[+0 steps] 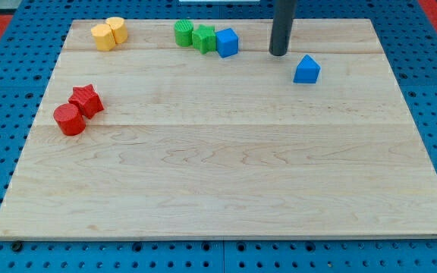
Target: Separate green star and the blue cube
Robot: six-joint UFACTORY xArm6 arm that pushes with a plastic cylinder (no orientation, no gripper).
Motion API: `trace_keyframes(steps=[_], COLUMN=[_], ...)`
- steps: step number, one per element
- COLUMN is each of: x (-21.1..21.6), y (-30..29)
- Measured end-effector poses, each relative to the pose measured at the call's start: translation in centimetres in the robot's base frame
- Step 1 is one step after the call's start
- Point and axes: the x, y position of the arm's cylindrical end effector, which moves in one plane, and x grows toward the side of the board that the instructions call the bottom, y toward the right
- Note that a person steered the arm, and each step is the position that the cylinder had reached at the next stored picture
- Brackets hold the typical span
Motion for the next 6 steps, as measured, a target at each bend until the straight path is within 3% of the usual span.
trace_keyframes(steps=[1, 2, 3, 6], x=[-3.1, -5.2, -5.2, -2.4], y=[-0.2, -5.4, -10.3, -11.6])
